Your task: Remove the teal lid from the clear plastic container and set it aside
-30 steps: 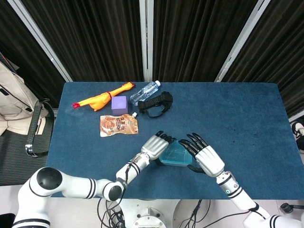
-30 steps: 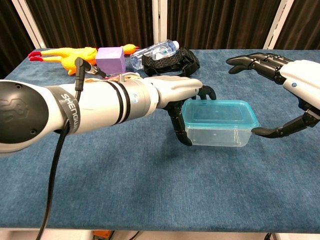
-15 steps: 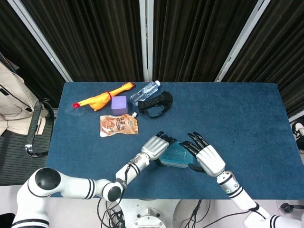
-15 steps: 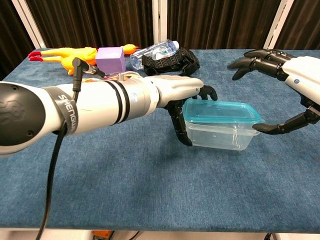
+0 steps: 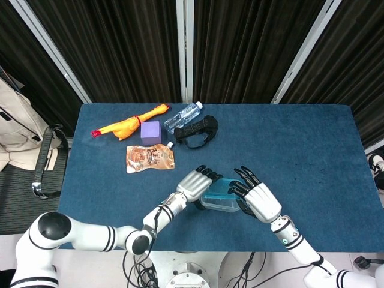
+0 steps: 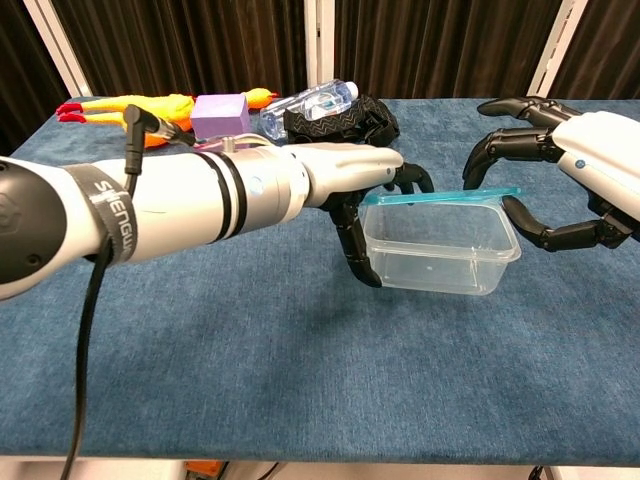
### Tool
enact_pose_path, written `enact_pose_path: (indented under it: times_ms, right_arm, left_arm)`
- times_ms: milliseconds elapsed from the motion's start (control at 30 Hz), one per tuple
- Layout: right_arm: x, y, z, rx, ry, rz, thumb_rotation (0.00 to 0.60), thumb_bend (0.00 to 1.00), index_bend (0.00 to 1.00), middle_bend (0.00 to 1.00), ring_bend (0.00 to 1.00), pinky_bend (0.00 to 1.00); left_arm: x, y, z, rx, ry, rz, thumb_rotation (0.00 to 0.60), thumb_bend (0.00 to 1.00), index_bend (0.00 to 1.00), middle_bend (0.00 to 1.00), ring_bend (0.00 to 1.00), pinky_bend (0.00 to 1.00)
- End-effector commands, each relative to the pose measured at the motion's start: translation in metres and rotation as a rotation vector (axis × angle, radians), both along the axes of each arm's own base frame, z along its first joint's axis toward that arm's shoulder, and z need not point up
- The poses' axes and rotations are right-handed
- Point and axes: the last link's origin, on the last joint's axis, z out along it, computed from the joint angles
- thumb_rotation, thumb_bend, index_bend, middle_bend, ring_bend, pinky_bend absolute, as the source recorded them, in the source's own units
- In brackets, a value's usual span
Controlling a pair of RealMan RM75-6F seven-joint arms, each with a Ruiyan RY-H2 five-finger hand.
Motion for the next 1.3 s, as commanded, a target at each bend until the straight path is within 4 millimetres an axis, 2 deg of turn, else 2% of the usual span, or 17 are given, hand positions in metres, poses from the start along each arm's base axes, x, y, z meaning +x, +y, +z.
enact_pose_path:
  times_ms: [33, 167, 267, 567, 900, 1100, 1300]
  right_arm:
    - [0.0, 0.0, -0.001, -0.007, -0.002, -0.001, 0.6, 0.54, 0.47, 0.31, 0.06, 0.0]
    - [0.001, -0.002, -0.002, -0.03, -0.01, 0.003, 0.6, 0.54, 0.56, 0.3, 0.06, 0.0]
    - [0.002, -0.003, -0.003, -0.053, -0.02, 0.004, 0.6, 0.54, 0.59, 0.3, 0.06, 0.0]
    - [0.008, -0.009, -0.004, -0.142, -0.083, 0.006, 0.6, 0.54, 0.61, 0.3, 0.06, 0.0]
    - [0.014, -0.023, 0.005, -0.229, -0.143, -0.007, 0.6, 0.54, 0.62, 0.3, 0.06, 0.0]
    - [0.006, -0.036, 0.029, -0.33, -0.17, -0.045, 0.6, 0.54, 0.62, 0.3, 0.06, 0.0]
    - [-0.016, -0.058, 0.059, -0.359, -0.128, -0.17, 0.6, 0.55, 0.62, 0.3, 0.06, 0.0]
  left_arm:
    - [-0.002, 0.0, 0.003, 0.006, -0.004, 0.0, 0.6, 0.0, 0.09, 0.13, 0.01, 0.03]
    - [-0.005, 0.001, 0.007, 0.014, 0.004, -0.001, 0.6, 0.0, 0.06, 0.07, 0.0, 0.0]
    - [-0.01, 0.002, 0.009, 0.022, 0.007, 0.01, 0.6, 0.0, 0.05, 0.05, 0.0, 0.0]
    - [-0.027, 0.006, 0.016, 0.058, 0.032, 0.039, 0.6, 0.0, 0.04, 0.04, 0.0, 0.0]
    - [-0.048, 0.022, 0.04, 0.136, 0.025, 0.08, 0.6, 0.0, 0.04, 0.04, 0.0, 0.0]
    - [-0.07, 0.036, 0.064, 0.214, 0.02, 0.124, 0.6, 0.0, 0.04, 0.04, 0.0, 0.0]
    - [-0.1, 0.044, 0.092, 0.299, 0.028, 0.163, 0.6, 0.0, 0.04, 0.04, 0.0, 0.0]
